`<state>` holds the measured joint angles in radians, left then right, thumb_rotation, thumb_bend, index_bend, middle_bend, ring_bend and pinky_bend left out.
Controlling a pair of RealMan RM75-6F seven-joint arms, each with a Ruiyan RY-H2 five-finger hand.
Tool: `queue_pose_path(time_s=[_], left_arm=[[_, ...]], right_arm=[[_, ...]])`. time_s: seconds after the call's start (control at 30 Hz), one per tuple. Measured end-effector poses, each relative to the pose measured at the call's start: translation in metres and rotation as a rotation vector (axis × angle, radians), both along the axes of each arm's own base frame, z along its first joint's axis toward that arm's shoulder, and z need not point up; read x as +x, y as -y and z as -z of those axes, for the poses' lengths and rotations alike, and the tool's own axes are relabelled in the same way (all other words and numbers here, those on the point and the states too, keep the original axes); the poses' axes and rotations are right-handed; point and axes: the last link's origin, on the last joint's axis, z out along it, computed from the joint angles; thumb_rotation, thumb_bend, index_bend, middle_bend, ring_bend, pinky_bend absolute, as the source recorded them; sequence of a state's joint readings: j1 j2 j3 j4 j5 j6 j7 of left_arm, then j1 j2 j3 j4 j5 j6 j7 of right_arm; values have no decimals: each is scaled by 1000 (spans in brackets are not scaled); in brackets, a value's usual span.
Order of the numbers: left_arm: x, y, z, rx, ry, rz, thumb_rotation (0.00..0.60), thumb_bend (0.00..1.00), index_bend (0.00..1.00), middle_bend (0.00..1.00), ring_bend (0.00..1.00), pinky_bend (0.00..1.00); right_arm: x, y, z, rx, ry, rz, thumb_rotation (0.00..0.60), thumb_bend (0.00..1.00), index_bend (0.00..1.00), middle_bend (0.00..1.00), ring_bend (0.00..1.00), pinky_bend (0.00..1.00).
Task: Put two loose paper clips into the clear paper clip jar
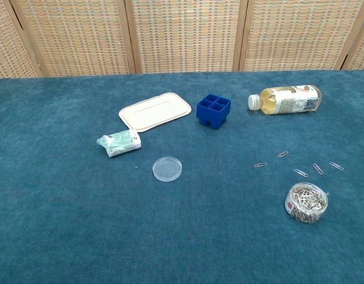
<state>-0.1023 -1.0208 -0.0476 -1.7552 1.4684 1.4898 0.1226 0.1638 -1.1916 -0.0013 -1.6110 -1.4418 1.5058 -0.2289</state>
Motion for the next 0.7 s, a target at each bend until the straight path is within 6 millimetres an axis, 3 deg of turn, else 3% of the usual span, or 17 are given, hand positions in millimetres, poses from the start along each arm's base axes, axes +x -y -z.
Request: queue_pose_path(time_s=[0.3, 0.47, 0.7], left_arm=[[-2, -3, 2, 0, -5, -11, 600, 105, 0, 0, 0, 0], [-2, -5, 2, 4, -6, -16, 600, 105, 0, 0, 0, 0], [-7, -11, 3, -5, -16, -41, 600, 108, 0, 0, 0, 0]], right_arm=[[10, 19, 14, 81, 1, -60, 600, 78, 213, 14, 0, 0], [29, 52, 29, 196, -11, -126, 600, 112, 282, 14, 0, 0], [63, 103, 57, 367, -17, -203, 600, 289, 390, 43, 0, 0]])
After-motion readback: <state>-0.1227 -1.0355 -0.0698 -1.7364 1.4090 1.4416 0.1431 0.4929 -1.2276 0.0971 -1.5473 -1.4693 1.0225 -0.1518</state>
